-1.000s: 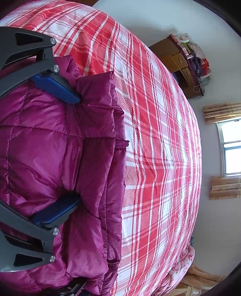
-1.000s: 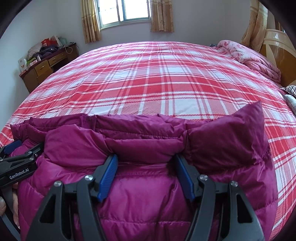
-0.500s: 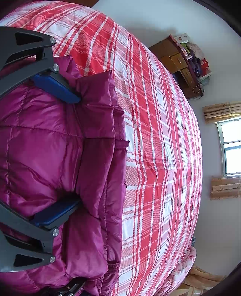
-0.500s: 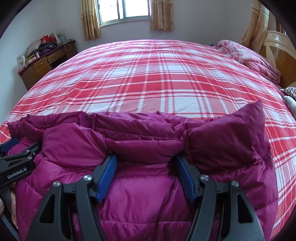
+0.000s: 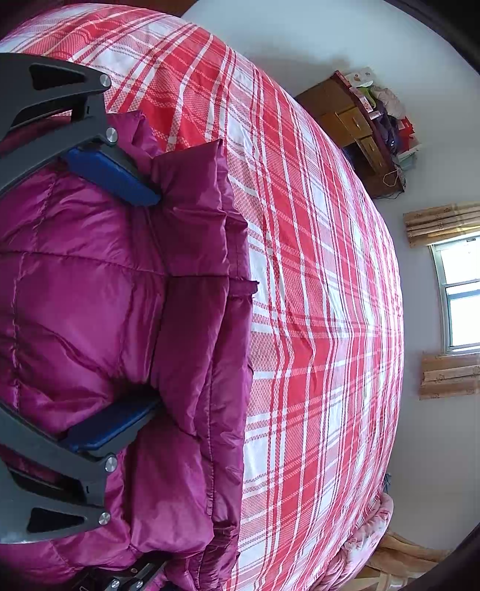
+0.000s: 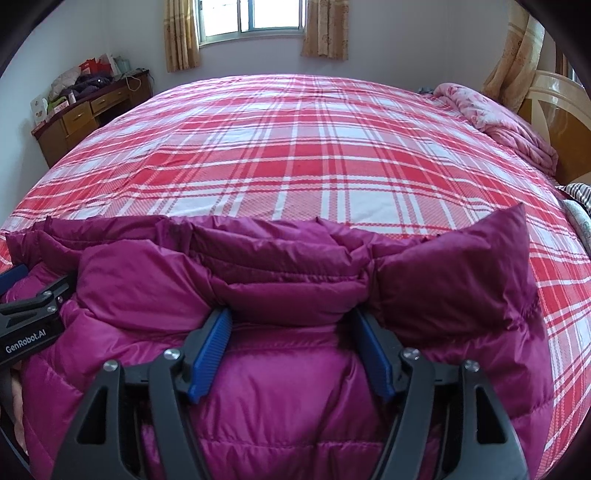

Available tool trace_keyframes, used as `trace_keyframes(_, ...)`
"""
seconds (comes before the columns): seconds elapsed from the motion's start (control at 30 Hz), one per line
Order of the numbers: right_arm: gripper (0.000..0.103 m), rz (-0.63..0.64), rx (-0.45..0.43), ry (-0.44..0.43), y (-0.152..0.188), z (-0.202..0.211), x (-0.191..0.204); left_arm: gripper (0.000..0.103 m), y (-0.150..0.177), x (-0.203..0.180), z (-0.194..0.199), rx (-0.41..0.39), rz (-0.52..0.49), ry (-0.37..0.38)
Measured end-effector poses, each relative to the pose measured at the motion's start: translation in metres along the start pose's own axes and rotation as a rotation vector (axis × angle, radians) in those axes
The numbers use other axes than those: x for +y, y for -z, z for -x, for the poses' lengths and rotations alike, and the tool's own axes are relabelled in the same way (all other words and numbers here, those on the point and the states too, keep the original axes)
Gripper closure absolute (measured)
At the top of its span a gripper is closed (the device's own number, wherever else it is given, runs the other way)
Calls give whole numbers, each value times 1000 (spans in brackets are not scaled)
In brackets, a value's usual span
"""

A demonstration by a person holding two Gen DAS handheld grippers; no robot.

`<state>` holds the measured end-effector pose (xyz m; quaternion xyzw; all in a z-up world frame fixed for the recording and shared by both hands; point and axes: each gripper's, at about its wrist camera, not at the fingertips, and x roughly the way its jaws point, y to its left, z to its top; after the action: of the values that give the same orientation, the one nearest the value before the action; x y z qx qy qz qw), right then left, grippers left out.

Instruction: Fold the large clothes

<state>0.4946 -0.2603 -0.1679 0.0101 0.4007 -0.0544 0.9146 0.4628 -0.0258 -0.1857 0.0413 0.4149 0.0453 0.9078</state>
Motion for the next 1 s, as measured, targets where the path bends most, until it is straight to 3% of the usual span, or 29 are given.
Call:
trace_keyframes(0.47,31,15,7,14,-1,1,2,1,1,-2,0,-3,-8,-13)
trace_keyframes(0.57,32,5,-12,14,-1,16,3,1,1,-3,0,-6,-16,-22)
trace_keyframes(0.73,31,-23,-108,-90,17,64,17,1,1,-3,0,-6,-10,-16)
trace_keyframes(0.87,31,28,-56,-73,30,47,35,1,1,-1,1,-7,-4,-10)
trace_keyframes(1.0,30,45,-67,-47,34,39,39,1,1,-1,1,-7,1,-5)
